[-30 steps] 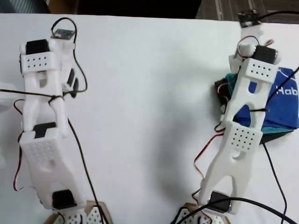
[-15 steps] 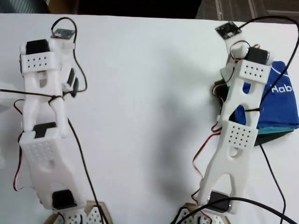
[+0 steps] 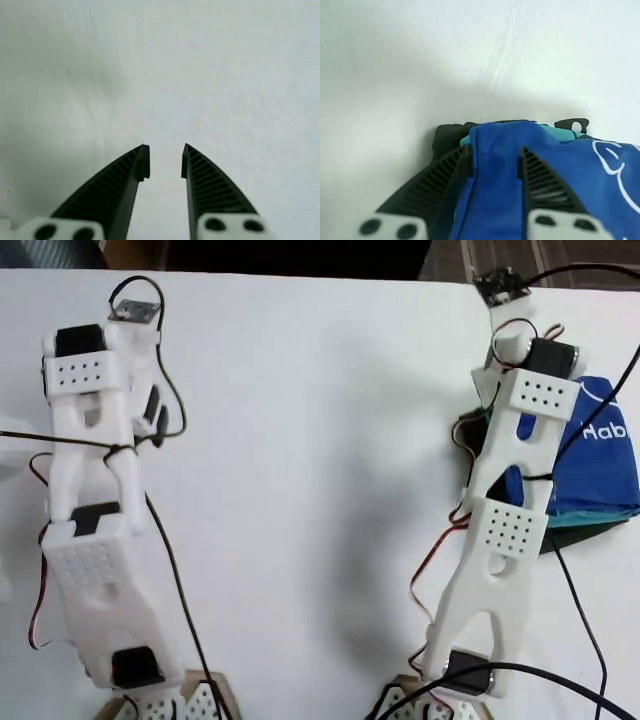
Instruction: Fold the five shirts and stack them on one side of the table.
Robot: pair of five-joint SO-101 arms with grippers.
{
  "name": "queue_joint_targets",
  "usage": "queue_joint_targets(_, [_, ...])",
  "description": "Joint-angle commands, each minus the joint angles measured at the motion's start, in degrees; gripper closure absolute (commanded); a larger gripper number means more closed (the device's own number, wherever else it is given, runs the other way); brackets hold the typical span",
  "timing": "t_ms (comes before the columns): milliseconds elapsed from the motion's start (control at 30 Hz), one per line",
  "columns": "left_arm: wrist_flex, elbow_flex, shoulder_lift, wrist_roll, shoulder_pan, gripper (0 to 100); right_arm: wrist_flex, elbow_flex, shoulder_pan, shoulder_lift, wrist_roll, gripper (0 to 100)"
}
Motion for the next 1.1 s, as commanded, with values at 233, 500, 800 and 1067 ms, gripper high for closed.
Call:
queue_joint_targets(233, [2.5, -14.5, -4.9, 3.1, -6.2, 87, 0.6, 3.3, -0.5, -22.2, -6.2, 82.2])
queue_joint_targets(500, [2.1, -18.9, -4.3, -0.9, -22.3, 86, 0.6, 41.3, -5.0, -54.1, -12.6, 81.9])
queue_joint_targets(800, [-4.7, -18.9, -3.8, -16.3, -41.7, 86, -0.2, 89.4, -9.9, -85.7, -6.7, 81.8])
queue_joint_targets(1067, [-7.5, -18.9, 6.9, -24.6, -50.3, 70, -0.2, 101.1, -10.1, -98.4, -3.6, 81.8])
